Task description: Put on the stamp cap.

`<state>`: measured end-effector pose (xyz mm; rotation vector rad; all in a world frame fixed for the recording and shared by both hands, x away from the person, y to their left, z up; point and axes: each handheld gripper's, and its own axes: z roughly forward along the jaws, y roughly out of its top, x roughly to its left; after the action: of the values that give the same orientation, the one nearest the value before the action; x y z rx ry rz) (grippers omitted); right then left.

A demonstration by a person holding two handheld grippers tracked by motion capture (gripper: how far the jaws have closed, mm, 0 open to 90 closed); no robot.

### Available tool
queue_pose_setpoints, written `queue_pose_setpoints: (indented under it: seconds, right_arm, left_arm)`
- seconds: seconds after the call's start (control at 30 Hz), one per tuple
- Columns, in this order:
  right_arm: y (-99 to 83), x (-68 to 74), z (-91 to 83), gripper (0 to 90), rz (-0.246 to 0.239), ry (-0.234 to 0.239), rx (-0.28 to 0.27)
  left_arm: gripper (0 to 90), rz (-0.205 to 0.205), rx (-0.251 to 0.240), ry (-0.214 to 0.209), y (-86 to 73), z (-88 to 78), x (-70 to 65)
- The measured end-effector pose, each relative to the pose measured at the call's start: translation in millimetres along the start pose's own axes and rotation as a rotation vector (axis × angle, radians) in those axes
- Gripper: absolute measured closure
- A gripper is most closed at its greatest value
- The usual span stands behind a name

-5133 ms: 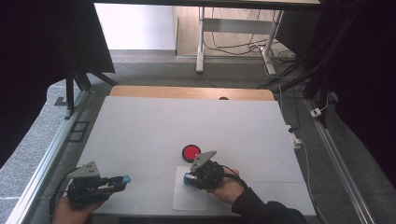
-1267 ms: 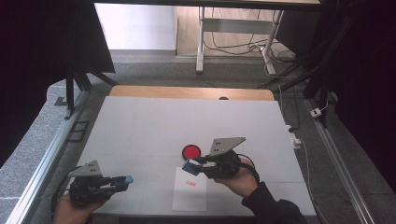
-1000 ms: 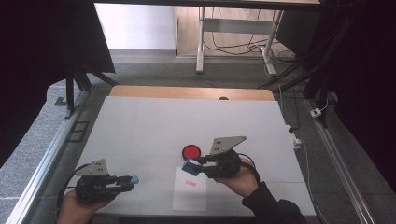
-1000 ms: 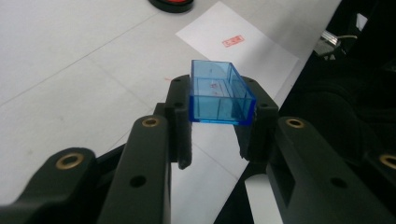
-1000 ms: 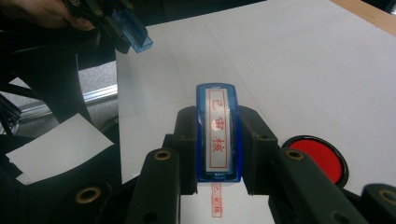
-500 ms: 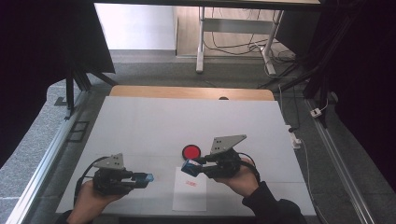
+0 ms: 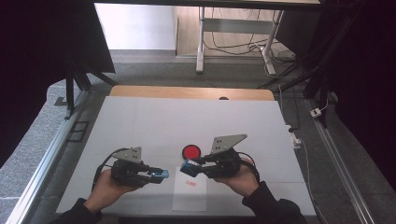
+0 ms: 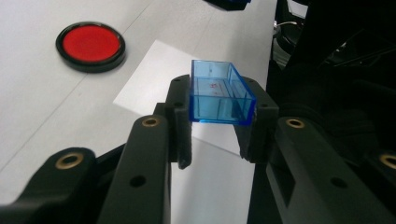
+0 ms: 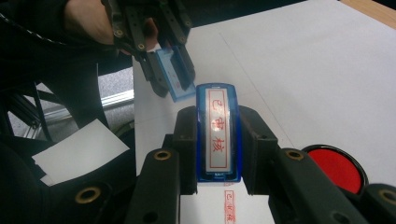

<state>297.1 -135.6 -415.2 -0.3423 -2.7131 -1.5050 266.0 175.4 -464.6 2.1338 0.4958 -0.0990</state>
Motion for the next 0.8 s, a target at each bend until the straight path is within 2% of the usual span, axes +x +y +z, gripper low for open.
queue_pose_setpoints:
  seconds: [0.53,0.8]
  right_arm:
    - [10.1,4.2,-3.5,70.9,-0.032,0.053,-0.041]
    - [14.0,9.2,-1.5,70.9,-0.057,0.088,-0.046]
  left_arm:
    - [68.3,0.087,-0.009,-0.110,25.0,23.5,-3.2]
    - [68.4,0.113,-0.003,-0.141,32.0,30.8,-4.6]
